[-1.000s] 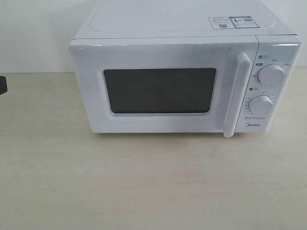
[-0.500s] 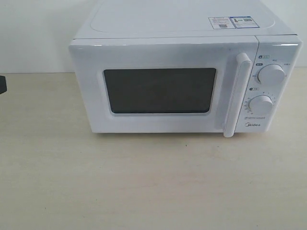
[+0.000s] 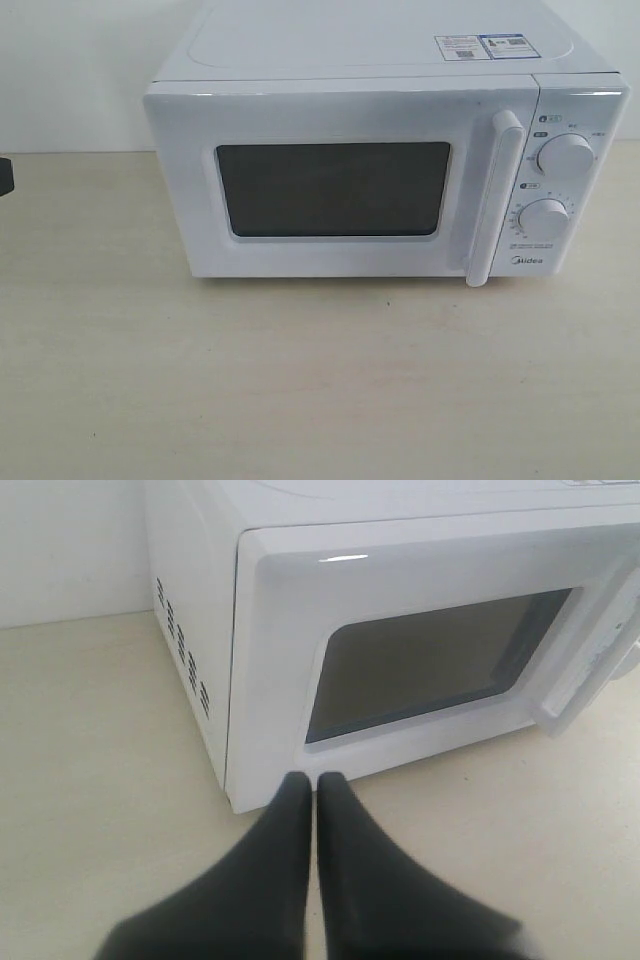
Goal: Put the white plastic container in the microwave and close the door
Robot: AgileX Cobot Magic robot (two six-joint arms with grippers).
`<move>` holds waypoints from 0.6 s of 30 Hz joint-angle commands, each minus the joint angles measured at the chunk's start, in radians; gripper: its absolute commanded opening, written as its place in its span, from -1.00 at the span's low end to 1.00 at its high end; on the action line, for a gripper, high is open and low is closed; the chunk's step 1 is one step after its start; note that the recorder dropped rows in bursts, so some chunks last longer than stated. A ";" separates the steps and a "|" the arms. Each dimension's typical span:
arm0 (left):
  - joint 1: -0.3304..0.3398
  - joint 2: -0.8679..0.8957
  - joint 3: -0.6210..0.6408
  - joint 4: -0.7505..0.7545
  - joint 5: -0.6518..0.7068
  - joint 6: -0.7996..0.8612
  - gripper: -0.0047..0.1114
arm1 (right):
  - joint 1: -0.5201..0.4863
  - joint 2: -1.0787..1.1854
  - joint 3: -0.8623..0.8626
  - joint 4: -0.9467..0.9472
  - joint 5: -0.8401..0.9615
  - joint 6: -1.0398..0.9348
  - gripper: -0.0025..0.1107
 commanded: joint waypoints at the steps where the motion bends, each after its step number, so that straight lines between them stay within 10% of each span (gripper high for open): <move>1: -0.003 -0.002 0.004 -0.009 -0.008 0.002 -0.84 | -0.002 -0.032 0.004 0.001 -0.004 0.049 -0.96; 8: -0.003 -0.002 0.004 -0.009 -0.008 0.002 -0.84 | -0.002 -0.083 0.004 -0.236 0.064 0.225 -0.96; 18: -0.003 -0.002 0.004 -0.009 -0.008 0.002 -0.84 | -0.002 -0.127 0.004 -1.429 0.308 1.441 -0.96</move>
